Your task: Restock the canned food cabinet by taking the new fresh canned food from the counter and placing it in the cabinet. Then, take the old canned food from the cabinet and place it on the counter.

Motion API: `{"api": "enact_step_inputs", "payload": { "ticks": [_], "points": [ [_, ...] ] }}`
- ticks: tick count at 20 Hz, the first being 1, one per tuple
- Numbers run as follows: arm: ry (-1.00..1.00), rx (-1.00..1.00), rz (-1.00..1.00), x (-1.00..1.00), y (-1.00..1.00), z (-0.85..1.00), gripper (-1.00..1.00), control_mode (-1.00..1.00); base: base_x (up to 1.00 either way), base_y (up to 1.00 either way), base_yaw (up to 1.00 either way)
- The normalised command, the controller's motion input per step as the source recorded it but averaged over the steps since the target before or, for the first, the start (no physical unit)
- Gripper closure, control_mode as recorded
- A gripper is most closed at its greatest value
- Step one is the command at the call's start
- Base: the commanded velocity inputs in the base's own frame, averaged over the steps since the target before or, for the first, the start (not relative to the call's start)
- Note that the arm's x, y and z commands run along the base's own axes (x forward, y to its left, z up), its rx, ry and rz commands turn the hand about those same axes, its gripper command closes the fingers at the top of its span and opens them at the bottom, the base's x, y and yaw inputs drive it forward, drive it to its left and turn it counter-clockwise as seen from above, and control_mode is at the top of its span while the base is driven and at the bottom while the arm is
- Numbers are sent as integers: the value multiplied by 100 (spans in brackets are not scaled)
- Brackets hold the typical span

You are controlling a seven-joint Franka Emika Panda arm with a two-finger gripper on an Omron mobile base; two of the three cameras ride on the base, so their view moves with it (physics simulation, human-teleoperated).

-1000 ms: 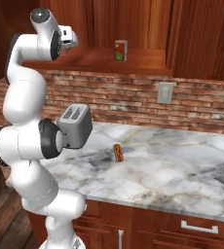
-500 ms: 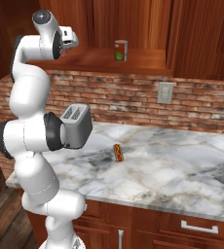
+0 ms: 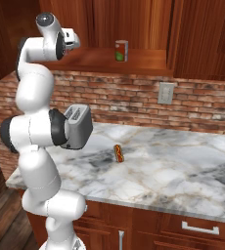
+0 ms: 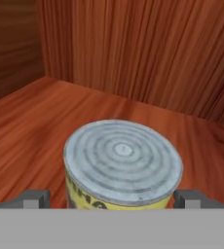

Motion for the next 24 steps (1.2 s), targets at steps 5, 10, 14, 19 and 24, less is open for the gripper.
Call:
{"api": "enact_step_inputs", "payload": {
  "ticks": [5,10,14,19,24],
  "points": [
    [0,0,0,16,0,-6,-100,-100,0,0,0],
    [0,0,0,4,0,0,100,-100,0,0,0],
    [0,0,0,0,0,0,100,-100,0,0,0],
    [0,0,0,-15,0,0,100,-100,0,0,0],
    [-6,0,0,-86,-5,0,100,-100,0,0,0]
  ]
}}
